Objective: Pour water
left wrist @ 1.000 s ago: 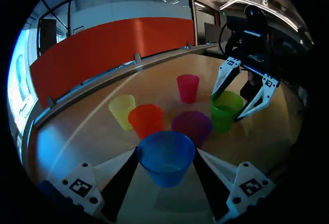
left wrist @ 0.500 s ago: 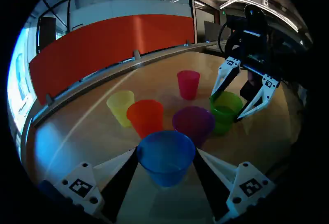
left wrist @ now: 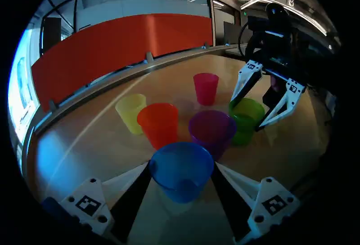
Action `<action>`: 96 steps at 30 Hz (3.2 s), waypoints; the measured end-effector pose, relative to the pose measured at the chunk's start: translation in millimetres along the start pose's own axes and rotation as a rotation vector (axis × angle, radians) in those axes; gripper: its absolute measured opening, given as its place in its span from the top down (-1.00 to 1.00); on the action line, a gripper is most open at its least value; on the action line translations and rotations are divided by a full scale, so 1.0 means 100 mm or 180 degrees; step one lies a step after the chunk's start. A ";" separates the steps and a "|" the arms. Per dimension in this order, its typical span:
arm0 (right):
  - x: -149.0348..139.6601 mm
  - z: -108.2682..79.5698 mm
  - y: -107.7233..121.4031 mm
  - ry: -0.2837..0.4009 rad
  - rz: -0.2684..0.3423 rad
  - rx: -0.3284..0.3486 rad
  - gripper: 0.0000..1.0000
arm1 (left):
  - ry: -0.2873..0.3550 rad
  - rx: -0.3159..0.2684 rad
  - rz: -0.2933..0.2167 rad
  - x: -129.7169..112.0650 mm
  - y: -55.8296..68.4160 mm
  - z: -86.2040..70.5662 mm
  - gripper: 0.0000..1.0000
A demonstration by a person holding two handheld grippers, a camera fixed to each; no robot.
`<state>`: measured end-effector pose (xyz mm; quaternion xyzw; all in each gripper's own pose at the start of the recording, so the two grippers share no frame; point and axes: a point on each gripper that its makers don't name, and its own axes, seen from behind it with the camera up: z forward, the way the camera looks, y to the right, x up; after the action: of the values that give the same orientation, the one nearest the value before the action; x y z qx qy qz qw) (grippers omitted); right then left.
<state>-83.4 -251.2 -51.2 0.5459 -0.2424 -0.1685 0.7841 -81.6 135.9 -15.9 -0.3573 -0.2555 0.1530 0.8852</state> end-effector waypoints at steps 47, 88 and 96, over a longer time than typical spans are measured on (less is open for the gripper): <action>-0.32 -0.27 -0.04 -0.0132 0.0146 -0.0175 -0.92 | -0.0307 0.0021 0.0041 -0.35 0.02 -0.12 -0.77; -0.44 -0.97 -0.13 -0.0116 0.0201 -0.0648 -0.92 | -0.0302 0.0516 -0.0011 -0.49 -0.09 -0.74 -0.77; -0.47 -1.08 -0.06 -0.0086 0.0354 -0.0836 -0.93 | -0.0232 0.0682 -0.0061 -0.44 -0.20 -0.84 -0.77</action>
<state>-61.8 -145.0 -96.8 0.4220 -0.2587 -0.1624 0.8536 -68.5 55.6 -68.8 -0.2524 -0.2731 0.1838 0.9099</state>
